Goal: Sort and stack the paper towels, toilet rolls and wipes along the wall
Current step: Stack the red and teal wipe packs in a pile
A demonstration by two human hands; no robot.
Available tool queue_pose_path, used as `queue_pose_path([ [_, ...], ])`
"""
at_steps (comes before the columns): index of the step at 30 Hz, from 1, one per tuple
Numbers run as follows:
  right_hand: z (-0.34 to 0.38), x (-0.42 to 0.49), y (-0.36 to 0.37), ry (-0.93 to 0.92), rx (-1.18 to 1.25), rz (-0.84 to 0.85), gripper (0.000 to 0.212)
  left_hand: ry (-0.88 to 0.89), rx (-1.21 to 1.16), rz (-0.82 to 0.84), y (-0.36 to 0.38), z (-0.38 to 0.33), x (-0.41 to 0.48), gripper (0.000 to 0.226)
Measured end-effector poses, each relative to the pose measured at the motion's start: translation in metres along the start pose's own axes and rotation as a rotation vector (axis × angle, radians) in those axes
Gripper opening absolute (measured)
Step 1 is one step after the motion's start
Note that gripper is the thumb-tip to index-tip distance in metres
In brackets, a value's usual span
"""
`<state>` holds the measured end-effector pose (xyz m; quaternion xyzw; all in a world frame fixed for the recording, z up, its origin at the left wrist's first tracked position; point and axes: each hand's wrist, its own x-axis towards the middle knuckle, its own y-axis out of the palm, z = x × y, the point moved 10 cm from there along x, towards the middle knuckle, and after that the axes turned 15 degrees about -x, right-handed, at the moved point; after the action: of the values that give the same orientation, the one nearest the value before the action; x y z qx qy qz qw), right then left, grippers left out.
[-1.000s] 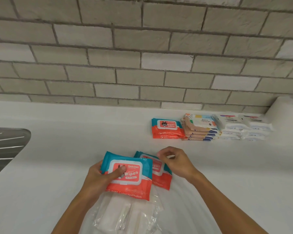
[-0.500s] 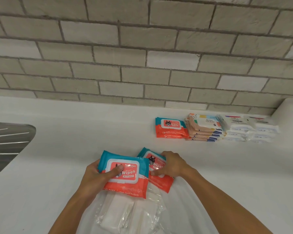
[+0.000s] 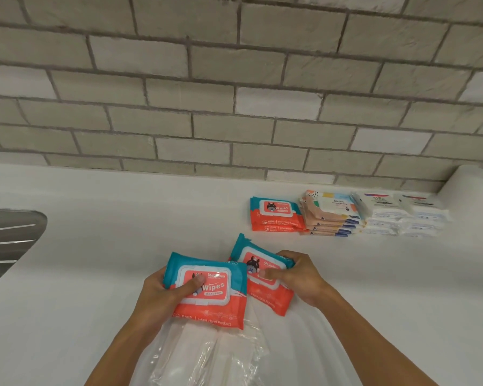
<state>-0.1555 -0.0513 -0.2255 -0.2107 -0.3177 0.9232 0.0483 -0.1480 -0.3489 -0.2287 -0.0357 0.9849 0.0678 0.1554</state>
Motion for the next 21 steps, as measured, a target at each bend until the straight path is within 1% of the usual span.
queue_pose_path([
  [3, -0.001, 0.003, -0.009, -0.019, 0.1, -0.025, 0.044, 0.0, -0.005, 0.006, 0.005, -0.003, 0.004, 0.059],
  [7, 0.01, 0.014, -0.034, -0.063, 0.176, -0.094, 0.05, 0.011, -0.035, 0.029, 0.014, -0.01, 0.01, 0.061],
  [9, 0.02, 0.021, -0.05, -0.096, 0.2, -0.141, 0.054, 0.013, -0.055, 0.049, 0.019, -0.014, 0.015, 0.07],
  [10, 0.025, 0.025, -0.058, -0.114, 0.204, -0.162, 0.054, 0.017, -0.069, 0.059, 0.022, -0.016, 0.017, 0.078],
  [12, 0.038, 0.032, -0.074, -0.161, 0.202, -0.205, 0.052, 0.023, -0.089, 0.061, 0.027, -0.02, 0.024, 0.09],
  [13, 0.045, 0.036, -0.082, -0.181, 0.182, -0.232, 0.05, 0.028, -0.097, 0.06, 0.03, -0.022, 0.028, 0.087],
  [17, 0.069, 0.057, -0.108, -0.214, 0.037, -0.303, 0.045, 0.038, -0.122, 0.059, 0.042, -0.027, 0.041, 0.052],
  [19, 0.073, 0.07, -0.117, -0.187, 0.02, -0.319, 0.045, 0.048, -0.127, 0.066, 0.05, -0.03, 0.049, 0.04],
  [21, 0.071, 0.083, -0.121, -0.138, 0.023, -0.306, 0.045, 0.059, -0.118, 0.053, 0.059, -0.035, 0.059, 0.035],
])
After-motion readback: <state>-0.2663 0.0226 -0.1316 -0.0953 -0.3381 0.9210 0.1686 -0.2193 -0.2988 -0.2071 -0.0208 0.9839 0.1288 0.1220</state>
